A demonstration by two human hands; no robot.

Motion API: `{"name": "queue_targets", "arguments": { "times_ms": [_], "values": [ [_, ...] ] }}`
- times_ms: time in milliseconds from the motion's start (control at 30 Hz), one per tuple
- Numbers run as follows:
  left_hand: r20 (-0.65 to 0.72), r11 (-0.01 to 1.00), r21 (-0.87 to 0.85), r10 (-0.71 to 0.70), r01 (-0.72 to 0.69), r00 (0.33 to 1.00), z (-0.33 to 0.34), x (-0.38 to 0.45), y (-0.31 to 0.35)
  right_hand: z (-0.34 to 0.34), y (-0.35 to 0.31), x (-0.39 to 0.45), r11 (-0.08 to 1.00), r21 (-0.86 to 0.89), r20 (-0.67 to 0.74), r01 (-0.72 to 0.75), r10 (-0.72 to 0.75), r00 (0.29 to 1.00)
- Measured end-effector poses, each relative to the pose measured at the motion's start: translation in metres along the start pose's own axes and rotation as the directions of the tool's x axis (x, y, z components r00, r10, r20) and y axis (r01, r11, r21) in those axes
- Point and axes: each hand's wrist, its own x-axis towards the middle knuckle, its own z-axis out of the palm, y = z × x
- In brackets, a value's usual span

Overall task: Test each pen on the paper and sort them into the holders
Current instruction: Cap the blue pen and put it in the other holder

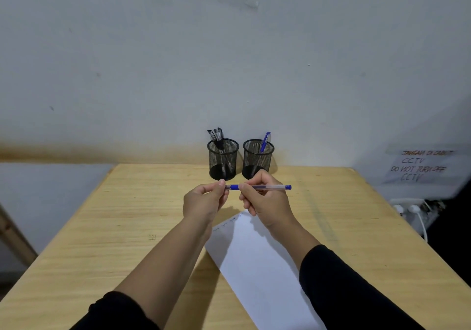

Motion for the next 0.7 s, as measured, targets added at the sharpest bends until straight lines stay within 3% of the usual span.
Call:
{"name": "queue_targets", "arguments": {
  "times_ms": [300, 467, 700],
  "values": [
    [0.012, 0.999, -0.033, -0.011, 0.011, 1.0, -0.005, 0.002, 0.001, 0.001, 0.002, -0.007, 0.988, -0.153, 0.067, 0.026, -0.016, 0.998],
    [-0.056, 0.992, -0.094, 0.079, -0.084, 0.995, -0.017, 0.015, 0.017, -0.006, -0.003, -0.01, 0.999, -0.015, 0.136, -0.029, 0.031, 0.99],
    [0.113, 0.949, 0.126, 0.277, -0.29, 0.954, 0.004, 0.011, 0.023, -0.009, -0.001, 0.001, 0.99, -0.096, 0.126, -0.105, 0.117, 0.985]
  ]
}}
